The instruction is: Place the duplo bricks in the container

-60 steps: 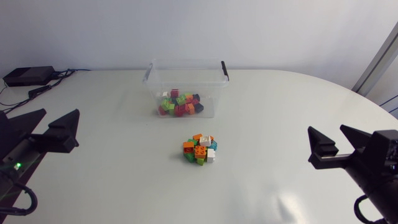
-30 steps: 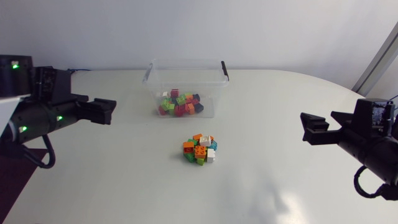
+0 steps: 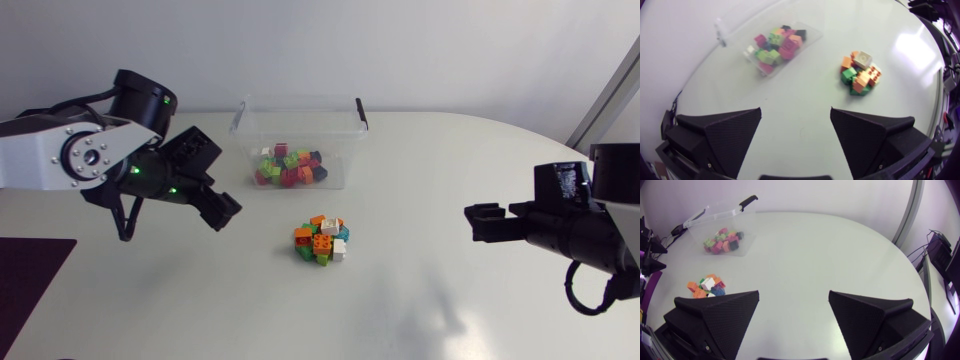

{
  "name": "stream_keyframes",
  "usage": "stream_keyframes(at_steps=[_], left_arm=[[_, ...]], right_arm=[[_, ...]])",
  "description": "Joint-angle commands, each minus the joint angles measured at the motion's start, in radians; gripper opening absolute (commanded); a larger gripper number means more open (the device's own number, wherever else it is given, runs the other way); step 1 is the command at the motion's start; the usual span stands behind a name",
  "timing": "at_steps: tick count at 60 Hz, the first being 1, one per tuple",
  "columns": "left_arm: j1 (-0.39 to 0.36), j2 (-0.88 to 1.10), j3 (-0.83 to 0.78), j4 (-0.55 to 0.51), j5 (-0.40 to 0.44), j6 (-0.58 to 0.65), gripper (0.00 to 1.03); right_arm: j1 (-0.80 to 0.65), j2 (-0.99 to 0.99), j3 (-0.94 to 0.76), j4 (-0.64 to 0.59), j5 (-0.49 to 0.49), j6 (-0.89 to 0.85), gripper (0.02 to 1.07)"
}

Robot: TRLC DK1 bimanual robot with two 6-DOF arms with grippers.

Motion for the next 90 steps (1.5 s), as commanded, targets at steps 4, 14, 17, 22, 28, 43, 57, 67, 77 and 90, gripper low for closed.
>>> stream_keyframes(at_steps=[4,14,17,22,28,43,57,67,77,90], left_arm=[[-0.013,0.080,0.070,-0.059,0.083,0.130,0.99],[-0.025,0.149,0.093,-0.106,0.189,0.255,0.99],[-0.028,0.172,0.102,-0.109,0.206,0.278,0.99],[-0.034,0.218,0.133,-0.128,0.222,0.327,0.99],[-0.040,0.250,0.168,-0.135,0.247,0.365,0.99],[-0.060,0.330,0.231,-0.135,0.331,0.433,0.98],[-0.097,0.398,0.268,-0.135,0.351,0.483,0.96],[-0.112,0.425,0.287,-0.135,0.374,0.502,0.96],[-0.128,0.454,0.297,-0.132,0.388,0.517,0.92],[-0.143,0.484,0.298,-0.131,0.413,0.535,0.78]], right_arm=[[0.020,0.078,0.072,-0.078,-0.016,-0.023,1.03],[0.037,0.143,0.121,-0.169,-0.079,-0.092,1.03],[0.040,0.158,0.130,-0.182,-0.102,-0.114,1.03],[0.043,0.179,0.138,-0.189,-0.196,-0.174,1.02],[0.060,0.190,0.156,-0.222,-0.188,-0.281,1.02],[0.106,0.173,0.143,-0.218,-0.189,-0.433,1.02],[0.119,0.227,0.181,-0.212,-0.331,-0.448,1.02],[0.186,0.273,0.195,-0.205,-0.331,-0.462,1.02],[0.224,0.333,0.208,-0.175,-0.317,-0.463,1.02],[0.244,0.371,0.215,-0.149,-0.306,-0.465,1.02]])
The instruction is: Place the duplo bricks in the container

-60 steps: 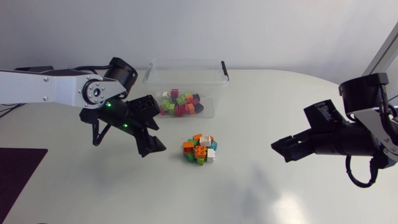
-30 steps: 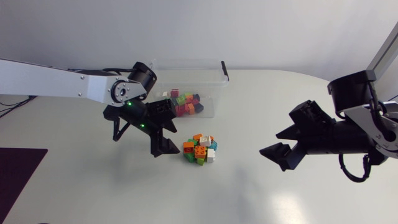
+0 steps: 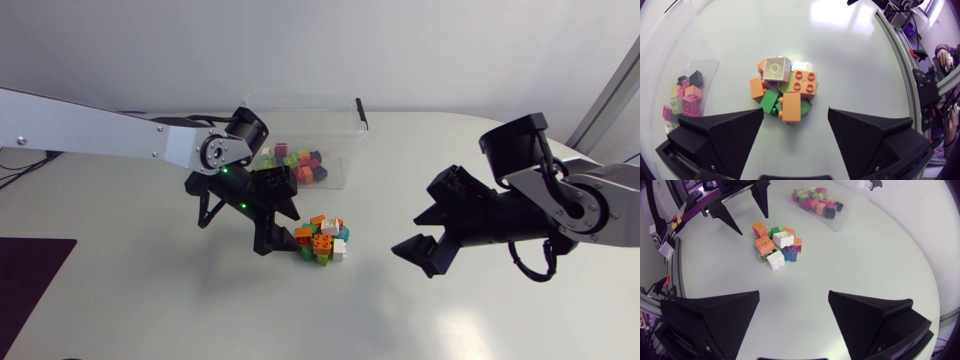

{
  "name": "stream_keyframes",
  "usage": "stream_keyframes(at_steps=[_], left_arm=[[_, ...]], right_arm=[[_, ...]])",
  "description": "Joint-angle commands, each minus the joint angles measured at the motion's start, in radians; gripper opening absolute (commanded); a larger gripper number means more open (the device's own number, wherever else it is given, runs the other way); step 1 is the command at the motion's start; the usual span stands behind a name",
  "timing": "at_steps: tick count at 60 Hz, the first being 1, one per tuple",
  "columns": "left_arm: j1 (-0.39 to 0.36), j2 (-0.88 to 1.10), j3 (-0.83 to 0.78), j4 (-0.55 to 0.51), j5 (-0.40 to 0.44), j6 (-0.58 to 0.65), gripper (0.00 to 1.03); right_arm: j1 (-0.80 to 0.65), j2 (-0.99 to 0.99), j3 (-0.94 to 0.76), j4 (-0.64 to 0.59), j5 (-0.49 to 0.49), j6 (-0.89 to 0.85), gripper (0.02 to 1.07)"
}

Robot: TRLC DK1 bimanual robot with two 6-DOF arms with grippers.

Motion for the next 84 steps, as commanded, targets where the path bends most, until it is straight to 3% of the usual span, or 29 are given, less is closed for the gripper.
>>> stream_keyframes(at_steps=[1,7,15,19,32,62,84], left_arm=[[-0.011,0.037,0.025,-0.002,0.019,0.036,0.76],[-0.019,0.051,0.034,0.000,0.024,0.042,0.60],[-0.028,0.068,0.043,0.004,0.025,0.043,0.55],[-0.034,0.077,0.047,0.004,0.025,0.051,0.38],[-0.045,0.097,0.045,0.006,0.010,0.057,0.29],[-0.026,0.039,0.053,0.000,0.012,0.054,0.25],[-0.011,-0.041,0.053,-0.023,0.012,0.028,0.25]], right_arm=[[0.014,0.022,0.020,0.010,0.008,-0.018,1.02],[0.025,0.031,0.022,0.021,0.021,-0.020,1.02],[0.047,0.037,0.022,0.035,0.037,-0.021,1.02],[0.062,0.039,0.023,0.040,0.047,-0.021,1.02],[0.109,0.067,0.045,0.063,0.063,-0.021,1.02],[0.234,0.231,0.143,0.092,0.060,-0.089,1.02],[0.290,0.363,0.241,0.046,0.057,-0.156,1.02]])
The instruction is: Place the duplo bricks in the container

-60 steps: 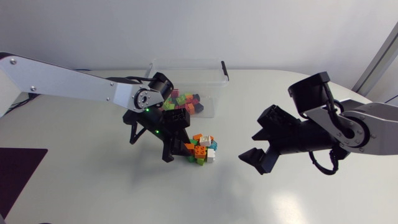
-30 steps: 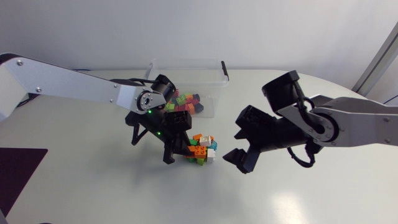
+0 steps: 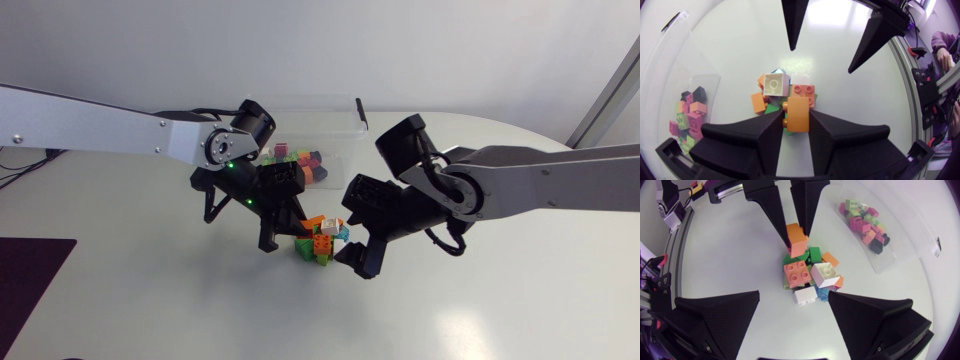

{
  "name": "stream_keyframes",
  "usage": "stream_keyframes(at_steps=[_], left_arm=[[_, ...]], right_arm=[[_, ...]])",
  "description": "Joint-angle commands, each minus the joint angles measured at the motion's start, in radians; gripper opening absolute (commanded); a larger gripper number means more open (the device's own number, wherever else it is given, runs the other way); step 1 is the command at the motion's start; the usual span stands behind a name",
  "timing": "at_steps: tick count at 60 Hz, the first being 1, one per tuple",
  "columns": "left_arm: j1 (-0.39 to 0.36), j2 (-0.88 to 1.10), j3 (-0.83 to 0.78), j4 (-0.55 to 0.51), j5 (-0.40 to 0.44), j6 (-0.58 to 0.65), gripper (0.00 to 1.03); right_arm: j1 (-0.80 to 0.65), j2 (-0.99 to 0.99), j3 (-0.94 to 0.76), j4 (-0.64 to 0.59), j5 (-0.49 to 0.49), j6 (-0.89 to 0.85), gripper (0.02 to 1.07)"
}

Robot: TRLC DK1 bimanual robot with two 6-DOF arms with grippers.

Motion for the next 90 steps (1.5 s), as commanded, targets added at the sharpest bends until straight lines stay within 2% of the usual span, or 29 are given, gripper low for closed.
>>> stream_keyframes(at_steps=[1,28,50,90], left_arm=[[0.018,-0.031,0.021,-0.020,0.009,-0.001,0.25],[0.088,-0.140,0.013,-0.091,0.010,-0.001,0.25],[0.087,-0.155,0.012,-0.094,0.010,-0.012,0.25],[0.100,-0.198,0.019,-0.104,0.010,-0.010,0.25]], right_arm=[[0.014,0.038,0.038,-0.026,-0.005,-0.042,1.02],[0.063,0.132,0.109,-0.098,0.015,-0.081,1.00],[0.105,0.204,0.148,-0.090,0.086,-0.098,1.00],[0.086,0.282,0.225,-0.087,0.089,-0.170,1.00]])
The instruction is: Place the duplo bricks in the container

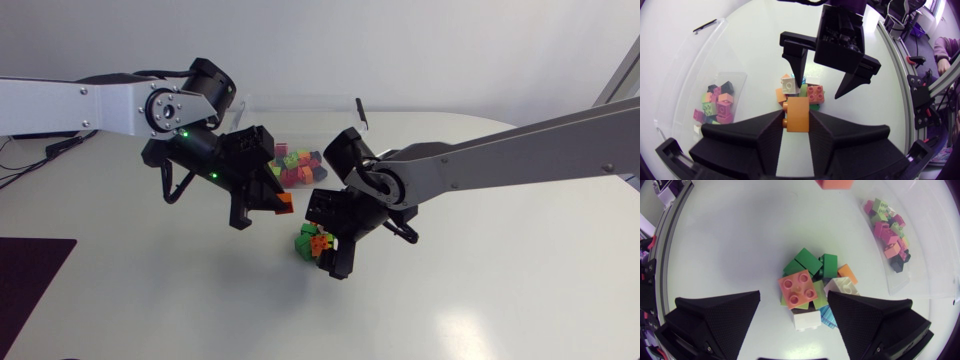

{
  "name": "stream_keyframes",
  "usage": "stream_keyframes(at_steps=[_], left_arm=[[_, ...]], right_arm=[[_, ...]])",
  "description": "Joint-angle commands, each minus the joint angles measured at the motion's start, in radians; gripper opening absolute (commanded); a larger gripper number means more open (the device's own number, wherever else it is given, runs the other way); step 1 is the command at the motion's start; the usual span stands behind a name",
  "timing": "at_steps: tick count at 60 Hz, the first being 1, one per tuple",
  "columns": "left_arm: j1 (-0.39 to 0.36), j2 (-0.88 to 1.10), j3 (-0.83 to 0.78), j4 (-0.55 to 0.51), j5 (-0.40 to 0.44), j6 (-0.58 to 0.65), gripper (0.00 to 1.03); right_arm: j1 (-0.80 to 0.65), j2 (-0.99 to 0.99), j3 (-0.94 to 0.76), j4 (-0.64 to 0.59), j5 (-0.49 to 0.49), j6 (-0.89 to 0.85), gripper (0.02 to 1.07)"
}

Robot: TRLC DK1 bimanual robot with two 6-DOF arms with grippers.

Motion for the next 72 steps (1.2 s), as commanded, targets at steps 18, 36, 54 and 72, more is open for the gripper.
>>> stream_keyframes(at_steps=[18,36,54,72], left_arm=[[0.029,-0.029,0.013,-0.014,0.012,0.003,0.25],[0.043,-0.030,0.015,-0.014,0.023,0.008,0.25],[0.055,-0.041,0.010,-0.019,0.030,0.014,0.25],[0.071,-0.067,0.024,-0.031,0.038,0.022,0.25]], right_arm=[[-0.011,0.029,0.025,-0.022,-0.023,-0.145,1.00],[-0.004,0.065,0.047,-0.019,-0.026,-0.157,0.75],[-0.003,0.085,0.045,-0.022,-0.026,-0.158,0.32],[-0.015,0.029,0.018,-0.051,-0.043,-0.143,0.23]])
